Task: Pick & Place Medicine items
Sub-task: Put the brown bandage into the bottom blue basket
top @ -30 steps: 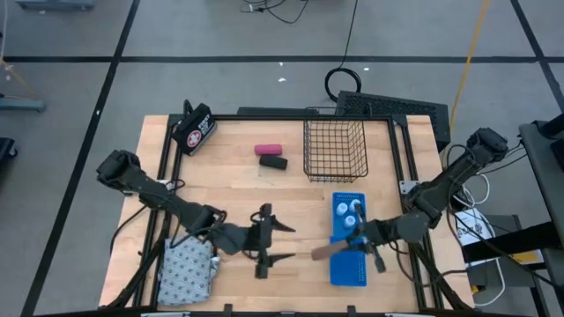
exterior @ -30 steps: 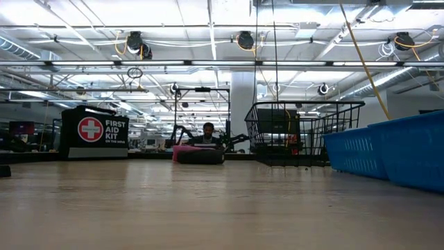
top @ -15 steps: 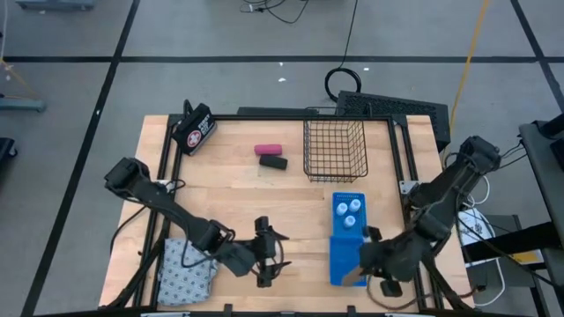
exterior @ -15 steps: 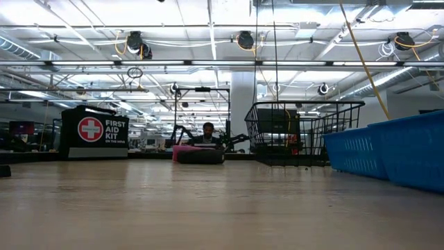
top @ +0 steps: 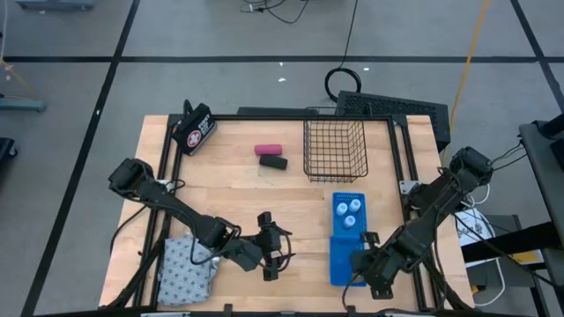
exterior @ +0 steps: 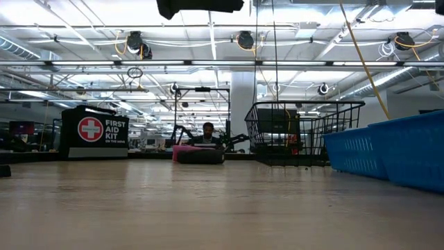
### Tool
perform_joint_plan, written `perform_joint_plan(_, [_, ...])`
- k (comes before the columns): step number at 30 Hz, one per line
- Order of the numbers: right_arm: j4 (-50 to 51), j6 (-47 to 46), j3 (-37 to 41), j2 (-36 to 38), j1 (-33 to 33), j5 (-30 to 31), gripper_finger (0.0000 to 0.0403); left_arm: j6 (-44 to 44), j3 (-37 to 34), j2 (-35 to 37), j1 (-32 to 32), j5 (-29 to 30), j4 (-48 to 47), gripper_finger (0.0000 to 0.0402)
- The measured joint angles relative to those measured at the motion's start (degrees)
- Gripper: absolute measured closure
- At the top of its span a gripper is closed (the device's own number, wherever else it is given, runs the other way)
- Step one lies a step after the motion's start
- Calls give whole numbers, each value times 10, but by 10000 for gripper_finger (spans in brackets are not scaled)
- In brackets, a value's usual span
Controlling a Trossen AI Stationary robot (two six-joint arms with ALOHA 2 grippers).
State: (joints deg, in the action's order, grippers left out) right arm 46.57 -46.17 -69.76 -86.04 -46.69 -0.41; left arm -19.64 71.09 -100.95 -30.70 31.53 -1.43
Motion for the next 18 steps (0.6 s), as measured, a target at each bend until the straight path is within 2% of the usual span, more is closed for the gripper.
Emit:
perform_joint_plan(5, [-3,12,2,-11,15,-27,359,0,0,0,1,-1,0,126])
perform_joint_plan(10, [-24,41,13,-8,24,-28,351,2,0,0,1,-1,-1,119])
perform_joint_plan(18, [-31,49,38,-8,25,-28,289,3,0,0,0,-5,-3,131])
